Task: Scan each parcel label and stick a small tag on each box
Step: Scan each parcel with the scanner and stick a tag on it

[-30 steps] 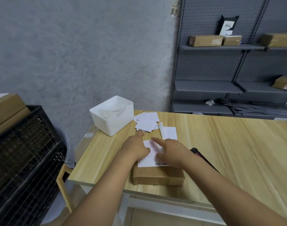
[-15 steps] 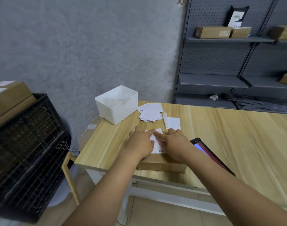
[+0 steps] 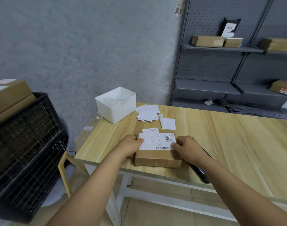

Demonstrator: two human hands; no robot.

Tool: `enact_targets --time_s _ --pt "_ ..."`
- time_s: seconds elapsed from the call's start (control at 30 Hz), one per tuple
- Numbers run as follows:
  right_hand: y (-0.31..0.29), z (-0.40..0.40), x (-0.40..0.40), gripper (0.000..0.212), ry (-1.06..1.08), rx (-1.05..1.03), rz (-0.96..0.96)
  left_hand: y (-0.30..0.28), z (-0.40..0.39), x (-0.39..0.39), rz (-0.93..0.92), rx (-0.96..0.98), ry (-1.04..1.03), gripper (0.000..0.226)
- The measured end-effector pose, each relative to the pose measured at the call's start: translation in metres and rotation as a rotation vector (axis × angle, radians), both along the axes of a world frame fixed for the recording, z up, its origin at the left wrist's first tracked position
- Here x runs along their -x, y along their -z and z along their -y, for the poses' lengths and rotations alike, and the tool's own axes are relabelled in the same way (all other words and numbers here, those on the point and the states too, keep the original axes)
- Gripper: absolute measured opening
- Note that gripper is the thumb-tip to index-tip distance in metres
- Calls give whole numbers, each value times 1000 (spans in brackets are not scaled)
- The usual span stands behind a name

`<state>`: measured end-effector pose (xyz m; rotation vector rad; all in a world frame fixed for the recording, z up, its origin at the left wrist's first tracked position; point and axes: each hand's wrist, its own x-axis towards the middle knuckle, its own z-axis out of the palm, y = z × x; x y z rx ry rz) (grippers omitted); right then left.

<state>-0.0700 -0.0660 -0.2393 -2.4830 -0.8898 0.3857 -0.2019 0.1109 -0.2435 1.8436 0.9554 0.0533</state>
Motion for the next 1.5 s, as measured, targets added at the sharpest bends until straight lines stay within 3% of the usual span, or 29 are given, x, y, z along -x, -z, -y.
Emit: enact_targets --time_s 0.07,0.17,0.4,0.8,1.0,1.2,1.5 --pt "-5 -7 1 18 -11 -83 -45 -7 -1 1 30 -18 -33 31" --pt "-18 -23 -1 35 -44 -202 -36 -23 -12 7 110 -80 -125 28" --pt "-30 -81 16 33 -235 -342 -72 -47 -46 57 206 -190 -401 26" --pt "-33 -212 143 34 -591 -399 -140 -55 -115 218 160 -219 -732 33" --pt "-37 -307 224 39 -623 -421 -162 -66 -192 305 131 -206 -780 43" --pt "-40 -398 305 46 -637 -448 -265 -62 -266 391 175 -142 -827 37" --pt "-39 -515 365 54 -776 -315 -345 -46 -350 451 198 -126 -903 42"
